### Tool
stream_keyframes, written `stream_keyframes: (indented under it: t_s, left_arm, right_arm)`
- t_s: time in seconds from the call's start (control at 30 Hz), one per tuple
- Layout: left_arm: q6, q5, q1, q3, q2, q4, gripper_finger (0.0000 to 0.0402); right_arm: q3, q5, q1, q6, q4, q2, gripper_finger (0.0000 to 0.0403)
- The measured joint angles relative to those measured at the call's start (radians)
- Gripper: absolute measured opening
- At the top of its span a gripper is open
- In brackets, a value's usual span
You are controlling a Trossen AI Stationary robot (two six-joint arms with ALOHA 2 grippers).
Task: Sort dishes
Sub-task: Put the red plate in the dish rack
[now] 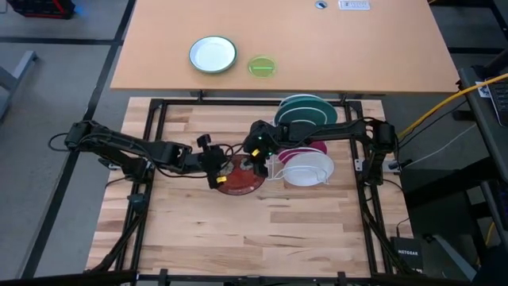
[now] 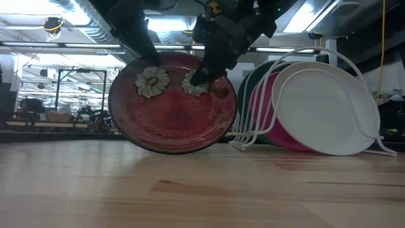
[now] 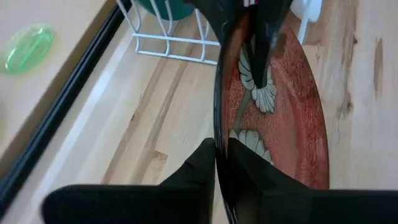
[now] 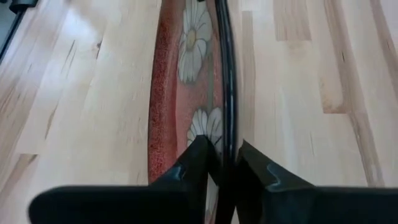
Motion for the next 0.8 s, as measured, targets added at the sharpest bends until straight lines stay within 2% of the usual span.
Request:
stream_keyframes:
  t_s: [0.23,0.37,0.5,0.8]
  left_arm:
    - [0.128,-0.010,-0.001,0.072,-0.012,-0.099,0.0107]
    - [0.172,-0.017,-0.005,0.139,-0.040,-0.169,0.0142]
    - [0.169,-0.023,-0.007,0.191,-0.087,-0.223,0.0157]
    - [0.032,-0.030,-0.013,0.221,-0.271,-0.284,0.0158]
  right_arm:
    - [0.003,0.011,-0.001,-0.024,0.014,-0.009,0.0048]
    - [0.065,0.035,-0.001,-0.074,-0.036,-0.011,0.0048]
    - [0.168,0.091,0.000,-0.151,-0.123,-0.011,0.0047]
    - [0.454,0.320,0.003,-0.328,-0.475,-0.011,0.0045]
